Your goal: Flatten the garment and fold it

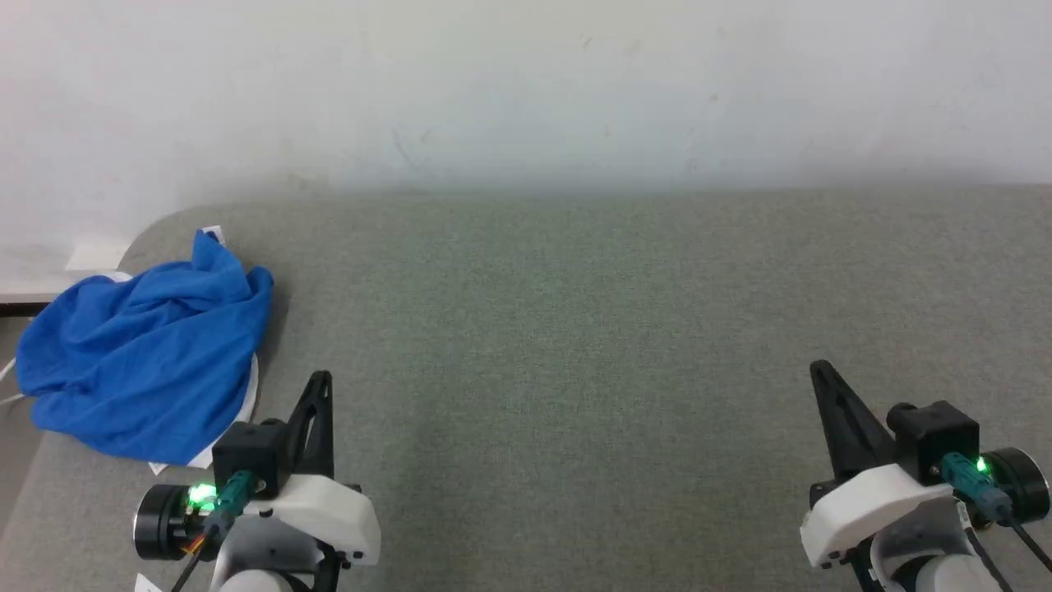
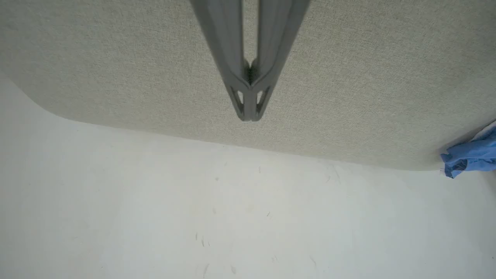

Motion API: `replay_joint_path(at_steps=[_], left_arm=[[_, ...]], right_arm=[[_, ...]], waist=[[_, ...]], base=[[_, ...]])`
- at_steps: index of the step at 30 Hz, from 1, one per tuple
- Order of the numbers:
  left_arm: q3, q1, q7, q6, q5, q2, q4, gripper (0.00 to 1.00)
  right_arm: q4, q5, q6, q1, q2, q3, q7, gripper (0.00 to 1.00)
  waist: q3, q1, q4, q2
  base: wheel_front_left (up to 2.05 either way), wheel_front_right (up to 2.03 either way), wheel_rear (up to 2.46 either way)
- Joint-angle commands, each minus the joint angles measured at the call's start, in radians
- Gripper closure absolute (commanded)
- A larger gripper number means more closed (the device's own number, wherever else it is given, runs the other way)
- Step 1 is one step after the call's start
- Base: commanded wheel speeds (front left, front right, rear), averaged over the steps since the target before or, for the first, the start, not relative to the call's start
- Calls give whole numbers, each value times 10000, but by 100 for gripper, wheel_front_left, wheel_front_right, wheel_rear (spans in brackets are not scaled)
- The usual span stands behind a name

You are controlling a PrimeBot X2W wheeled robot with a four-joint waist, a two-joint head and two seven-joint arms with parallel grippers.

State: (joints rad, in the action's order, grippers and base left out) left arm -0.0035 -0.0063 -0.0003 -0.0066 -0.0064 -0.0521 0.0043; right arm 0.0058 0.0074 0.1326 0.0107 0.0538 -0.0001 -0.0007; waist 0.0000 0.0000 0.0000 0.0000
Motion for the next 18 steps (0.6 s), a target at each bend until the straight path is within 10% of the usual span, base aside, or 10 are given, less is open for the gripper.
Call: replay_joint_path(at_steps=[1,18], left_arm=[[35,63,3,66,64,19,-43,100],[35,63,3,66,64,19,-43,100]], right_arm=[[-58,-74,-19,-107,-36,1,7,100],[-58,-74,-19,-107,-36,1,7,100]], waist=[[0,0,0,0],[0,0,0,0]], base=[[0,0,0],[0,0,0]])
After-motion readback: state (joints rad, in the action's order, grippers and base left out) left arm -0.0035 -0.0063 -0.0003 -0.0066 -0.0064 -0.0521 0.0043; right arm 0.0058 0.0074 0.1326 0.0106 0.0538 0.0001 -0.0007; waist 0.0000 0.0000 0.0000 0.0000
